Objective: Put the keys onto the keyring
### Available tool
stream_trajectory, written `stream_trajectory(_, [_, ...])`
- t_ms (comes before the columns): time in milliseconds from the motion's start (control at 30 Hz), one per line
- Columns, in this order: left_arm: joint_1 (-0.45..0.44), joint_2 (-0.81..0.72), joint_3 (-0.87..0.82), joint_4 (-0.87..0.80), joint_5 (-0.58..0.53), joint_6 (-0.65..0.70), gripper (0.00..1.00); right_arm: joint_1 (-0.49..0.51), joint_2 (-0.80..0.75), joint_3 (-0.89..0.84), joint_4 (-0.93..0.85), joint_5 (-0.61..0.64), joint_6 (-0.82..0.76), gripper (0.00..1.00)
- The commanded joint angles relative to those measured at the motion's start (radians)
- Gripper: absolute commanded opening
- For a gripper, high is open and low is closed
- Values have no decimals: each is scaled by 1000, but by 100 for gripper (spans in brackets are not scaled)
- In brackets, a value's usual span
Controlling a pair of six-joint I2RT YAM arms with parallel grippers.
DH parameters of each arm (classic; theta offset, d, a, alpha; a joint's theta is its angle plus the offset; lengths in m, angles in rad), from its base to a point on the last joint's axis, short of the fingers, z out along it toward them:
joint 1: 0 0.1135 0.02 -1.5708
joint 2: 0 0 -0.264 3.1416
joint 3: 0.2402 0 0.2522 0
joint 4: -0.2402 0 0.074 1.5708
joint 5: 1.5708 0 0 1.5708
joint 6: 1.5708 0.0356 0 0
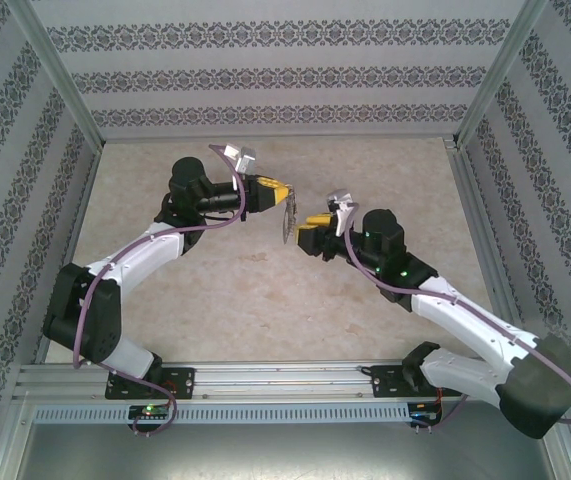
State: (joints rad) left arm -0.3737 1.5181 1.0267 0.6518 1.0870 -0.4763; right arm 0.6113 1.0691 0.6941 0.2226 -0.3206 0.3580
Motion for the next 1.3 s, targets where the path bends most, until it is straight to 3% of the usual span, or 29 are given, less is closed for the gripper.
stream_trajectory(0, [-12, -32, 1, 26, -9, 25, 0, 17, 34, 56, 35, 53, -37, 48])
stream_trajectory(433, [-15, -12, 3, 31, -2, 26, 0, 35, 130, 146, 36, 79, -84, 42])
stream_trajectory(600, [-15, -7, 1, 34, -4, 28, 0, 36, 145, 166, 28, 65, -93, 26])
stream_trajectory(800, [-14, -3, -7, 52, -14, 22, 0, 42, 147, 167, 11, 49, -105, 0])
stream_trajectory(1267, [-15, -7, -11, 87, -30, 9, 0, 61, 181, 174, -25, 1, -123, 0])
